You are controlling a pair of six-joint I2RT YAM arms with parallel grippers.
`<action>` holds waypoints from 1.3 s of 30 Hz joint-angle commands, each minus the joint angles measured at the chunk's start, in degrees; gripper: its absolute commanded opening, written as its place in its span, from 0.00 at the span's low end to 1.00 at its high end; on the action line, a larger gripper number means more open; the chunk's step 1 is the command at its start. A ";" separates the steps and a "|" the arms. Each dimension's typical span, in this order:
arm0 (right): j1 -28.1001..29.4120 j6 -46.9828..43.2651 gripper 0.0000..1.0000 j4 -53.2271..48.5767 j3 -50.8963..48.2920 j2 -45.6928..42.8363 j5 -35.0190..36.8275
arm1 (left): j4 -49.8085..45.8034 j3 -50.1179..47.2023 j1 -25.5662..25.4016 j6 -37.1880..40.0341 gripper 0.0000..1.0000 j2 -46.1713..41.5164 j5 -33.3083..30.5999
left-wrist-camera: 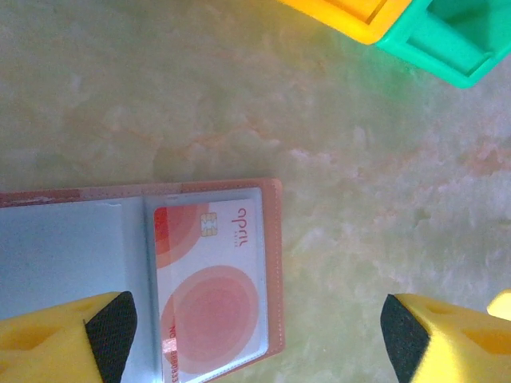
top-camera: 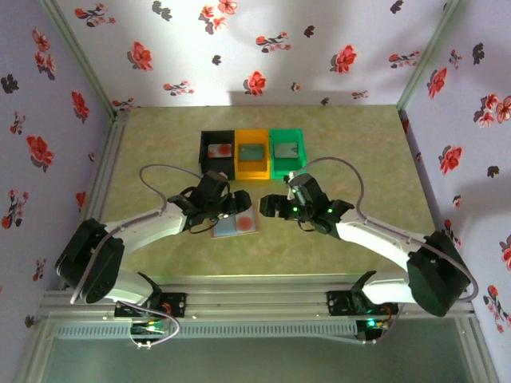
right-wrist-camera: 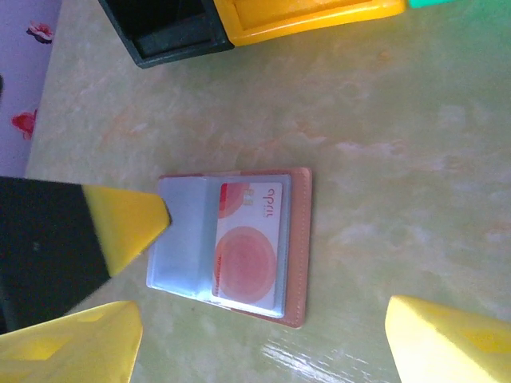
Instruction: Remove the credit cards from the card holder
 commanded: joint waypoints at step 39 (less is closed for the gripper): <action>0.26 18.29 0.39 24.61 -0.27 17.95 -5.09 | 12.07 -9.16 1.68 -7.02 0.45 4.93 2.44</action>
